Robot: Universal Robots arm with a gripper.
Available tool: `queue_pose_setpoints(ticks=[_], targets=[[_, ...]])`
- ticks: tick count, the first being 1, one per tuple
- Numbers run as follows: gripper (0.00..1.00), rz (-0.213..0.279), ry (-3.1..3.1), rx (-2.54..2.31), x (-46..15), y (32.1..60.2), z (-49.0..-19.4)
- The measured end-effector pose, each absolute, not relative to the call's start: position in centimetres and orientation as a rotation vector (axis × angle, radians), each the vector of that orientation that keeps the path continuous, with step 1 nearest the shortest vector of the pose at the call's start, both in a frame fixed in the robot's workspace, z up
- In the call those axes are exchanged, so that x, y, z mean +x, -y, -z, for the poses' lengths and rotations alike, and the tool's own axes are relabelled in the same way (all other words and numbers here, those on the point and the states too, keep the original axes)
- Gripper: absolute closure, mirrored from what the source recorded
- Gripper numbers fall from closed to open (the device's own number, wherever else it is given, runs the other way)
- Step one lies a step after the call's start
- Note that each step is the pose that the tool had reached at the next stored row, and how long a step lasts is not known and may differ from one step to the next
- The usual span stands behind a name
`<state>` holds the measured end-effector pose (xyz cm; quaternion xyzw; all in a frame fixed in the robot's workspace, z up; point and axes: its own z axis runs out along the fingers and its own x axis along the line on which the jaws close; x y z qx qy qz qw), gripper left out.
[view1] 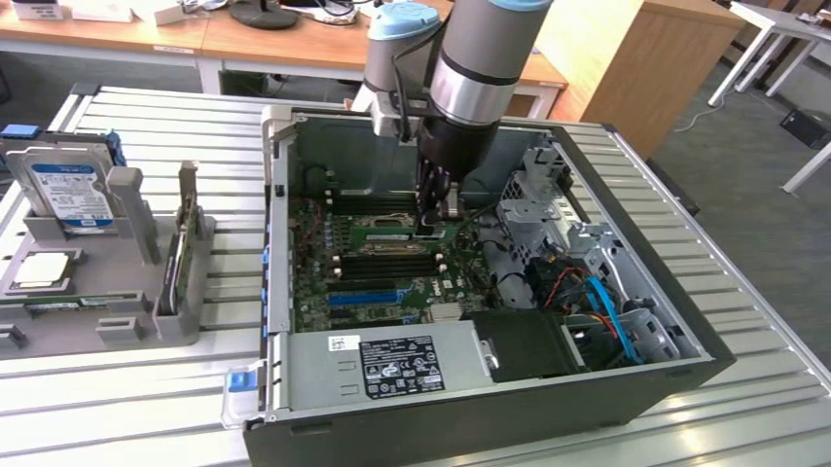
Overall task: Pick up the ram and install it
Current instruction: 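Insert the ram into the slot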
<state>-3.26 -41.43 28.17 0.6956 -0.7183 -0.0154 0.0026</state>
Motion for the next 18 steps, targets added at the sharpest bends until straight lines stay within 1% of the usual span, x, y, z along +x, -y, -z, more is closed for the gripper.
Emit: queue_pose_setpoints(ticks=[18], targets=[[0.88, 0.048, 2.249, 2.185, -3.3, 41.4, -26.9]])
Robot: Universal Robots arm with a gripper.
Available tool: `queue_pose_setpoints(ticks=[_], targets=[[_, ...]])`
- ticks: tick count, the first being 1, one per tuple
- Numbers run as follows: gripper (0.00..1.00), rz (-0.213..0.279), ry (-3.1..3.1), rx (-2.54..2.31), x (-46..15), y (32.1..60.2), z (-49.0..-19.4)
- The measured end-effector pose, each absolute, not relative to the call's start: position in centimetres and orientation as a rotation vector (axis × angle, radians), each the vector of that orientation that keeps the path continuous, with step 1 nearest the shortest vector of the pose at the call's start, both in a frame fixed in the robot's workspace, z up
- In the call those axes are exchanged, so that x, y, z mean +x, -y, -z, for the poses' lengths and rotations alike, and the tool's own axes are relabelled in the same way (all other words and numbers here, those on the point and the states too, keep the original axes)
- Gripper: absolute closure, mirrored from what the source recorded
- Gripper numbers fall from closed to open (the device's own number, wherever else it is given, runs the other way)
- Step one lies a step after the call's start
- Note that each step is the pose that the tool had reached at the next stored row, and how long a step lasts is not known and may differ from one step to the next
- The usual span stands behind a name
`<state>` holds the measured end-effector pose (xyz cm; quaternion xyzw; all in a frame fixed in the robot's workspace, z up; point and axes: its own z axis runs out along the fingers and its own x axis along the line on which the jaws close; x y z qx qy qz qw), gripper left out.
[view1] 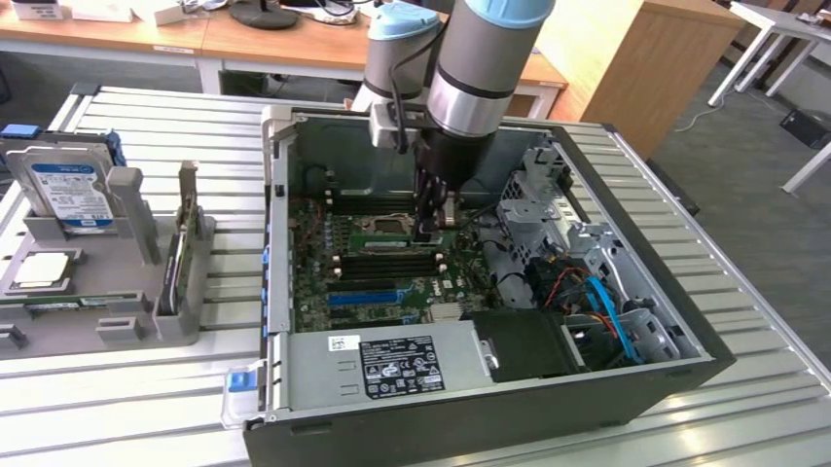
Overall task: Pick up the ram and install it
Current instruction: 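Insert the ram into the slot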
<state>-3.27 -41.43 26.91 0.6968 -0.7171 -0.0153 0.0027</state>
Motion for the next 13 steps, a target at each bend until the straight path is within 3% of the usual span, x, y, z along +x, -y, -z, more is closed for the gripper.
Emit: queue_pose_setpoints(ticks=[13], targets=[[0.88, 0.048, 2.248, 2.186, -3.27, 41.43, -26.37]])
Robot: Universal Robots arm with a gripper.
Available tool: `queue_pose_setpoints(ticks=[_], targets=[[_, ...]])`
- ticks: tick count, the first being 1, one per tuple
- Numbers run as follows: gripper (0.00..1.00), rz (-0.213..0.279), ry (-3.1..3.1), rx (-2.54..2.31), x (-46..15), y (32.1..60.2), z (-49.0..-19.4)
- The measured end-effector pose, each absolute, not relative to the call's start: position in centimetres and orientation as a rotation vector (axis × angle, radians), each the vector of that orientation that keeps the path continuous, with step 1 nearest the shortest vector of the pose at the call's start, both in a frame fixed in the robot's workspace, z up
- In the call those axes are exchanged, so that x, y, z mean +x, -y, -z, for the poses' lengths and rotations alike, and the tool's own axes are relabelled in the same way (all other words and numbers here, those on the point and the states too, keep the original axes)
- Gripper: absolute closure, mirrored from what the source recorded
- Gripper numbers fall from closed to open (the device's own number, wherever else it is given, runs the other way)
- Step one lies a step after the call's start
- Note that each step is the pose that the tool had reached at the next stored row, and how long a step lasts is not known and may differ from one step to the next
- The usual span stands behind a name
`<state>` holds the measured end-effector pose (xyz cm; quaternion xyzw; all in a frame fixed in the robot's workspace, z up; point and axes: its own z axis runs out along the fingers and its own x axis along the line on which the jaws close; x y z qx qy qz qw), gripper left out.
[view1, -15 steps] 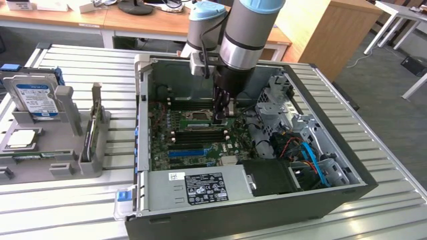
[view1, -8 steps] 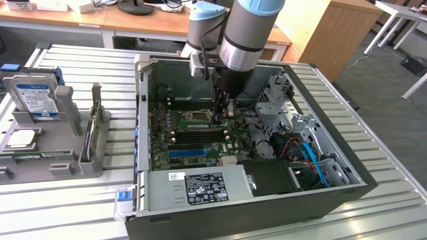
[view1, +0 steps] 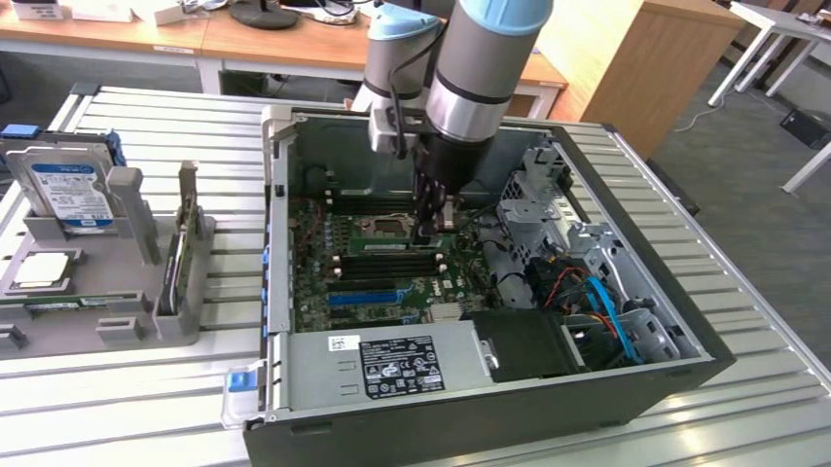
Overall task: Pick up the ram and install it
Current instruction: 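Insert the ram into the slot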
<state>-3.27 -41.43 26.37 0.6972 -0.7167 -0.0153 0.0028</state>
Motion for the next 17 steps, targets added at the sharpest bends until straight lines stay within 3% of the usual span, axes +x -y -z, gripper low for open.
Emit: queue_pose_setpoints(ticks=[17], targets=[[0.88, 0.048, 2.239, 2.196, -3.26, 41.43, -25.72]])
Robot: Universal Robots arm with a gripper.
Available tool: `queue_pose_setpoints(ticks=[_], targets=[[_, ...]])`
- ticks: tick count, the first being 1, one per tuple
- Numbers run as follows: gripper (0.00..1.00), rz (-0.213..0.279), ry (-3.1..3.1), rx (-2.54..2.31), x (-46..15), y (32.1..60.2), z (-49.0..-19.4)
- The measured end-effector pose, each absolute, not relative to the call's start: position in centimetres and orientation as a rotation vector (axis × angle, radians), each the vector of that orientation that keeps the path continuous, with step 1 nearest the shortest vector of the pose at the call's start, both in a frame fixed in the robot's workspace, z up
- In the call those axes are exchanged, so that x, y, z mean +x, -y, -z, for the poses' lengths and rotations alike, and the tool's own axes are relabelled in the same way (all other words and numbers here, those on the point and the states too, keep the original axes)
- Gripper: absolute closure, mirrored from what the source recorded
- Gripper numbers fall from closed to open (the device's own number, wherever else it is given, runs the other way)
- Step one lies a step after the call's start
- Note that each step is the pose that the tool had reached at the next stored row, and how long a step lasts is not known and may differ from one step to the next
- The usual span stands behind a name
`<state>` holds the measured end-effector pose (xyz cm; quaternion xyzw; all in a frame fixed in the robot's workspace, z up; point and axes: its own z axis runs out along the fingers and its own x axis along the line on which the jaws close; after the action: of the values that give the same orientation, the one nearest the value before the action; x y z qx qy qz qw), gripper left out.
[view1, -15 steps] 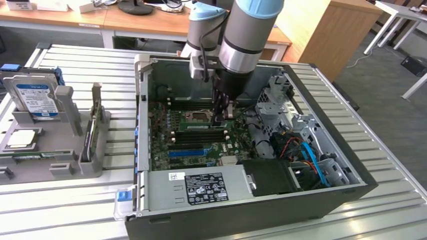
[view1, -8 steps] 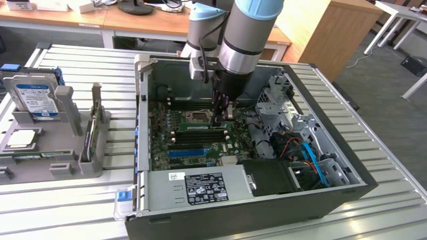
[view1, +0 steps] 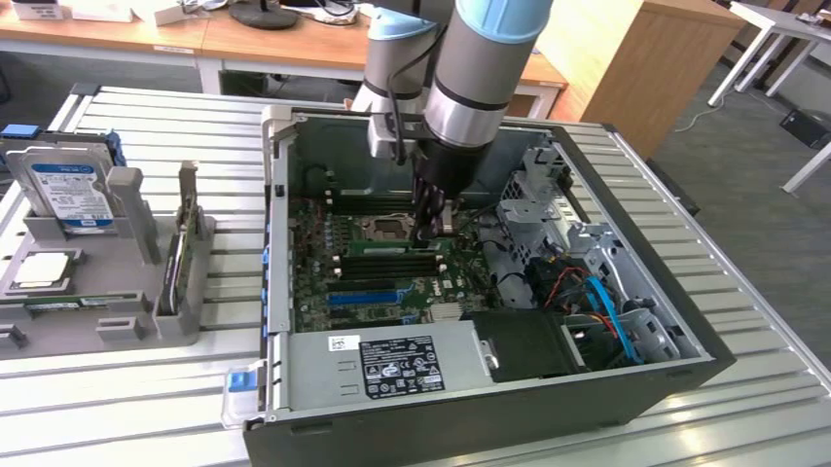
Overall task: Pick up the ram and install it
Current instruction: 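Insert the ram into the slot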
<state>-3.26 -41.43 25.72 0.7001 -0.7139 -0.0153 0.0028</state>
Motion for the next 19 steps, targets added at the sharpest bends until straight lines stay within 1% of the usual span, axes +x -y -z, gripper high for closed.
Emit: queue_pose_setpoints(ticks=[19], targets=[[0.88, 0.048, 2.236, 2.198, -3.27, 41.44, -24.77]])
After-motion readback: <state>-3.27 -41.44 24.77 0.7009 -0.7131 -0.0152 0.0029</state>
